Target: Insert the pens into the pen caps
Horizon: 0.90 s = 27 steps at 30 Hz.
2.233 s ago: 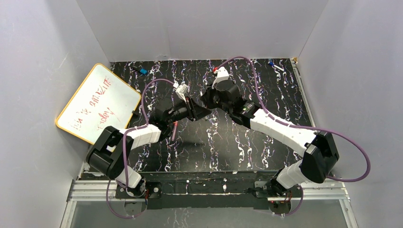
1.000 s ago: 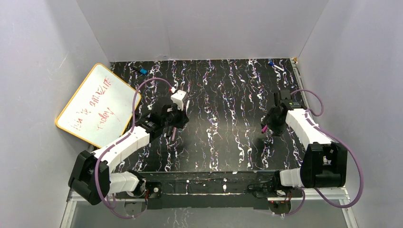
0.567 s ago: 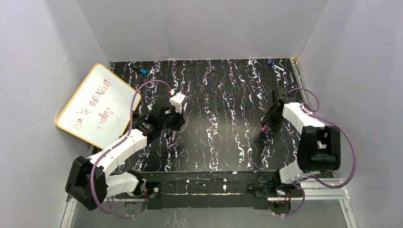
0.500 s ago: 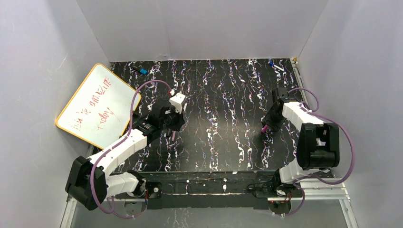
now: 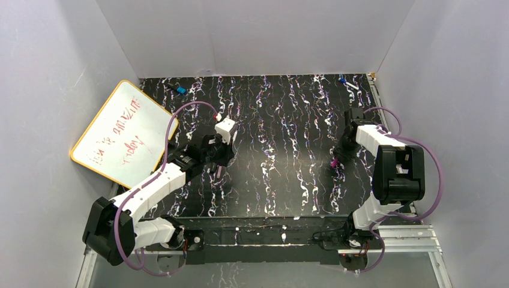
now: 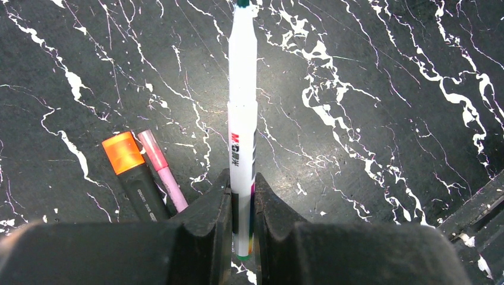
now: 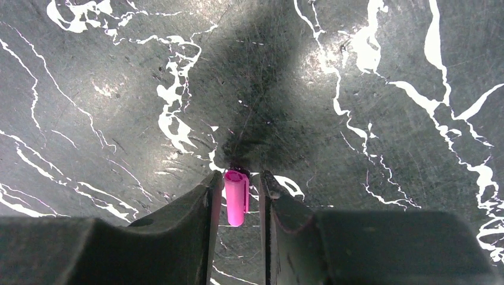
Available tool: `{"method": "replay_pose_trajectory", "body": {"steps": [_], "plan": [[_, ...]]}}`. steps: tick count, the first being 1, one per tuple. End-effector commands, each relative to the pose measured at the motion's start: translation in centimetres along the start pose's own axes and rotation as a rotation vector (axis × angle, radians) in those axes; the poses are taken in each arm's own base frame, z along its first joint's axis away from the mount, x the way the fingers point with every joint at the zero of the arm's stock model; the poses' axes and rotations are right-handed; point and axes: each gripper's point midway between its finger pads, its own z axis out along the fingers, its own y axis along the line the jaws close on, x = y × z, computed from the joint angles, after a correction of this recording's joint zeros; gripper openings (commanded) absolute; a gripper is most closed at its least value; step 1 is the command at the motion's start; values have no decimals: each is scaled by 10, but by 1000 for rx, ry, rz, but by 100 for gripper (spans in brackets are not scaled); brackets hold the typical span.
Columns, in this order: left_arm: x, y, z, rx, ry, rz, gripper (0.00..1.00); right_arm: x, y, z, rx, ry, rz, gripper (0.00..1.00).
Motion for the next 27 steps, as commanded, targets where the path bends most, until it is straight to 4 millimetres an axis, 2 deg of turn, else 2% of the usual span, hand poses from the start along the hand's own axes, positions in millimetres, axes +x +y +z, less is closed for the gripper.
{"method": "replay_pose_trajectory", "body": {"steps": [1,13,20,27], "plan": [[3,-3,-1,19,9,17,0,-17,10,-1,-28,-36,-3,36],[2,-4,-3,22,4,18,0,-6,3,-5,-18,-15,-8,36],[2,-4,-3,22,2,18,0,1,5,2,-30,16,-19,36],[1,-4,-4,19,0,20,0,5,6,6,-39,39,-25,30]]}}
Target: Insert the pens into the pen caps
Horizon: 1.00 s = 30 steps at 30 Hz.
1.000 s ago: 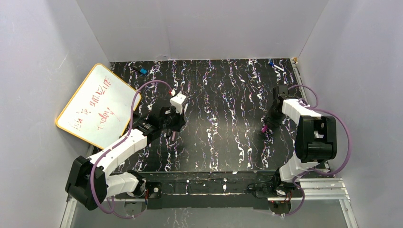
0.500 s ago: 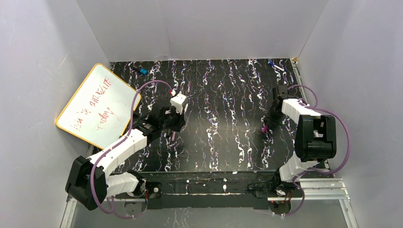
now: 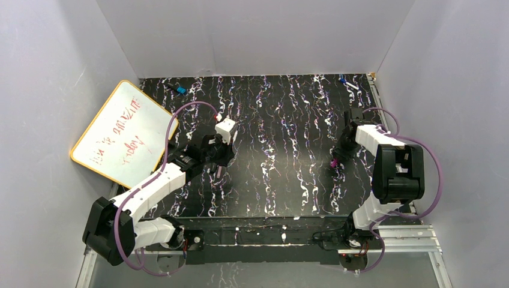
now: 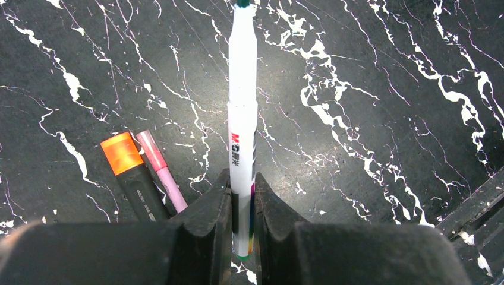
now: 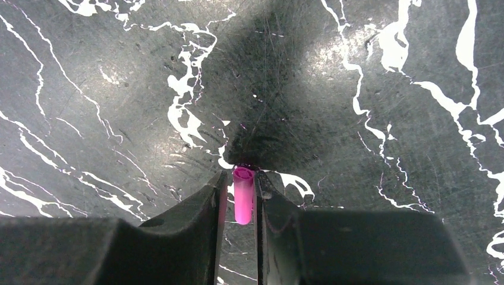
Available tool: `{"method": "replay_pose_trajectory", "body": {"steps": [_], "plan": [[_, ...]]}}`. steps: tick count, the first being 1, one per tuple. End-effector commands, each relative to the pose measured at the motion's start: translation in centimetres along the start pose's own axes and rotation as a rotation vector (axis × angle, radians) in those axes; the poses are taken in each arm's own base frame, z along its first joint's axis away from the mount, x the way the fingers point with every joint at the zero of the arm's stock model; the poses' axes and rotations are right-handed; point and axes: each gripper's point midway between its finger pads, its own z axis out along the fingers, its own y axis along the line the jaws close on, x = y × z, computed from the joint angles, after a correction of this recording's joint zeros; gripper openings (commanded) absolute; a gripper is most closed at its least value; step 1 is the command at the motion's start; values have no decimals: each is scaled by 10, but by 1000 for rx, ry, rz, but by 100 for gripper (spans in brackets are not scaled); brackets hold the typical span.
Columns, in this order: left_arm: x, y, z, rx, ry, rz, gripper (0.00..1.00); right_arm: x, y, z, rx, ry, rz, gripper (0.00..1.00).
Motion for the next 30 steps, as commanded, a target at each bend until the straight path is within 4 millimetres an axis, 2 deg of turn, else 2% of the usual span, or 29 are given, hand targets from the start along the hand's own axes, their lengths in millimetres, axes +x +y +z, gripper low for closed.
{"method": "replay_pose_trajectory", "body": {"steps": [1,11,13,15,20,25,27,30], "plan": [[1,-3,-4,12,-1,14,0,1,0,5,0,16,-5,30],[1,-3,-4,11,0,16,0,11,-8,11,21,39,-11,29],[1,-3,-4,12,0,16,0,11,-7,10,19,40,-13,22],[2,-3,-4,13,2,15,0,11,-7,10,11,39,-14,11],[4,-3,-2,19,12,16,0,8,-2,5,-19,11,-14,3],[5,-5,-1,29,17,12,0,-7,18,-20,-111,-69,-20,1],[4,-9,0,54,15,15,0,-15,34,-39,-167,-123,-42,1],[-1,-29,1,166,-22,14,0,-26,67,-78,-250,-225,-89,1]]}}
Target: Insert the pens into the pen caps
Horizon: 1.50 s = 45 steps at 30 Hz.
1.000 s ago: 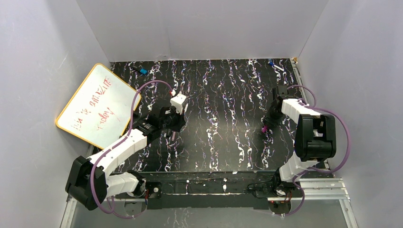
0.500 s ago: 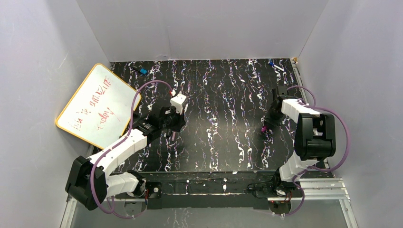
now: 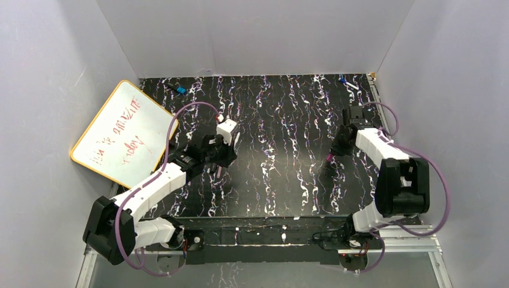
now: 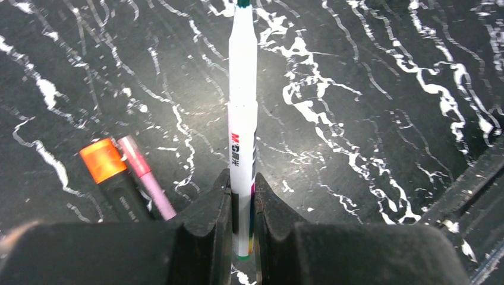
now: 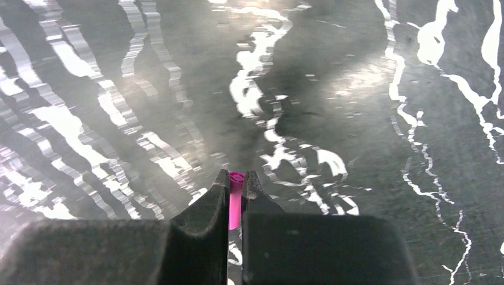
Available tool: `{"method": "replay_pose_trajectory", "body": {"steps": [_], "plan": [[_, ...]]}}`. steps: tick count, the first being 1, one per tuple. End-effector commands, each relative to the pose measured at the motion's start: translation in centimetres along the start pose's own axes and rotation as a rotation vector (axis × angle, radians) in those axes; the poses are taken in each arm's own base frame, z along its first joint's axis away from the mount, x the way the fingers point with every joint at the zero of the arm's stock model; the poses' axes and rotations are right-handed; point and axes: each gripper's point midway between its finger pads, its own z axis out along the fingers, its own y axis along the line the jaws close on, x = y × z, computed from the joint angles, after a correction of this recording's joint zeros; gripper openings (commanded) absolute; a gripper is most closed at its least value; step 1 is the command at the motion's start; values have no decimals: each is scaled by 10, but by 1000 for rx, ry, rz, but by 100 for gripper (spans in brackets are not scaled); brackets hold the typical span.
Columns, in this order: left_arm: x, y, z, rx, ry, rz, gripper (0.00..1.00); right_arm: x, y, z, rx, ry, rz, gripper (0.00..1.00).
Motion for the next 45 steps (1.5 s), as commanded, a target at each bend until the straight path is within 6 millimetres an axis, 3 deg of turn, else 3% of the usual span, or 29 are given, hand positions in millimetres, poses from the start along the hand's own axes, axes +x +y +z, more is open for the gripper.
{"method": "replay_pose_trajectory", "body": {"steps": [1,8,12,17,23,30,39,45], "plan": [[-7,-33,1,188,-55,9,0,-37,66,-64,-181,-213,-72,1],[-21,-82,-3,469,-145,-107,0,-36,155,-151,-386,-395,-180,1],[-24,-96,-7,557,-175,-146,0,-36,189,-188,-497,-443,-208,1],[-19,-113,-8,651,-148,-153,0,-25,226,-223,-598,-472,-267,1],[-15,-134,-10,738,-115,-135,0,-4,264,-250,-703,-490,-381,1],[-29,-140,-16,774,-171,-148,0,25,284,-271,-812,-474,-494,1],[-48,-148,-20,833,-229,-200,0,55,284,-279,-846,-425,-550,1],[-53,-148,-22,837,-240,-202,0,62,285,-286,-854,-424,-574,1]]}}
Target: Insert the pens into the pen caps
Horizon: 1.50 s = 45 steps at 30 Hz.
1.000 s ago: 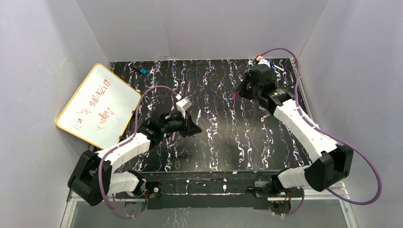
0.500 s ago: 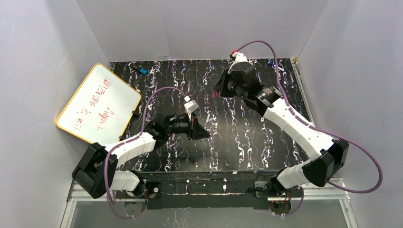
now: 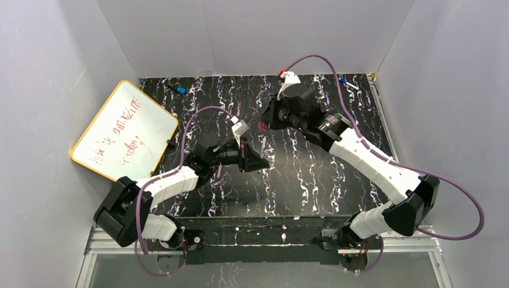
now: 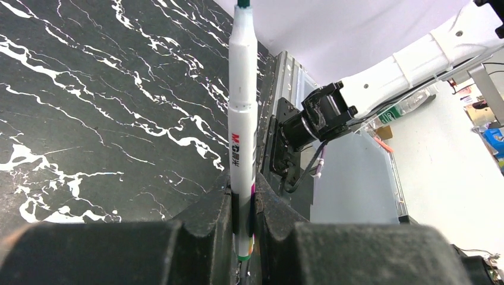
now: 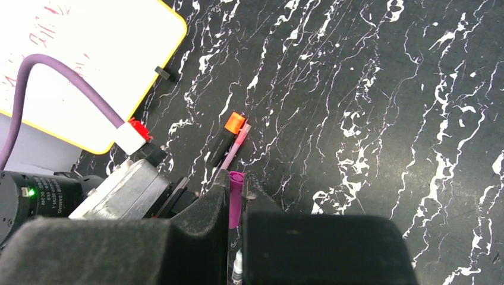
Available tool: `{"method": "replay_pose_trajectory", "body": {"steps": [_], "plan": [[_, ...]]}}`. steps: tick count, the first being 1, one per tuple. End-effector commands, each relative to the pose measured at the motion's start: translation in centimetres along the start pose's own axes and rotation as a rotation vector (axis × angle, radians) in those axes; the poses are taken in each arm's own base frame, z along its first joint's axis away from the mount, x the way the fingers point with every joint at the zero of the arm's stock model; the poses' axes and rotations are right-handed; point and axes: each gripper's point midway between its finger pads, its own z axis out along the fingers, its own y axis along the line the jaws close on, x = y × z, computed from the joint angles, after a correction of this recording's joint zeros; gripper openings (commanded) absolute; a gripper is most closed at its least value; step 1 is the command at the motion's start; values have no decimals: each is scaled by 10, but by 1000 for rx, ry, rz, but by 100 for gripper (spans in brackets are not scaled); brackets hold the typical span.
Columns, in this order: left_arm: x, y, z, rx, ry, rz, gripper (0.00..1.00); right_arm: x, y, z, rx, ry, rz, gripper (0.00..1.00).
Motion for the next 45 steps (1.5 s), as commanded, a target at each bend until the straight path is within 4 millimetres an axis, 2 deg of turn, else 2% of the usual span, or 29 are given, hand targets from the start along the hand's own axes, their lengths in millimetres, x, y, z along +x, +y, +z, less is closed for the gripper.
{"method": "replay_pose_trajectory", "body": {"steps": [1,11,25,31,40,45], "plan": [[-9,-11,0,43,-21,24,0,-27,18,-20,-50,-74,-27,1],[-12,-14,1,56,-41,15,0,-37,11,-32,-9,-107,-66,1],[-15,-14,2,52,-49,18,0,-36,18,-40,-43,-79,-73,1],[-17,-13,2,49,-55,21,0,-29,18,-43,-51,-57,-73,1],[-18,-19,1,69,-52,23,0,-27,9,-36,-25,-89,-83,1],[-20,-20,1,70,-57,27,0,-19,9,-31,-37,-66,-79,1]]}}
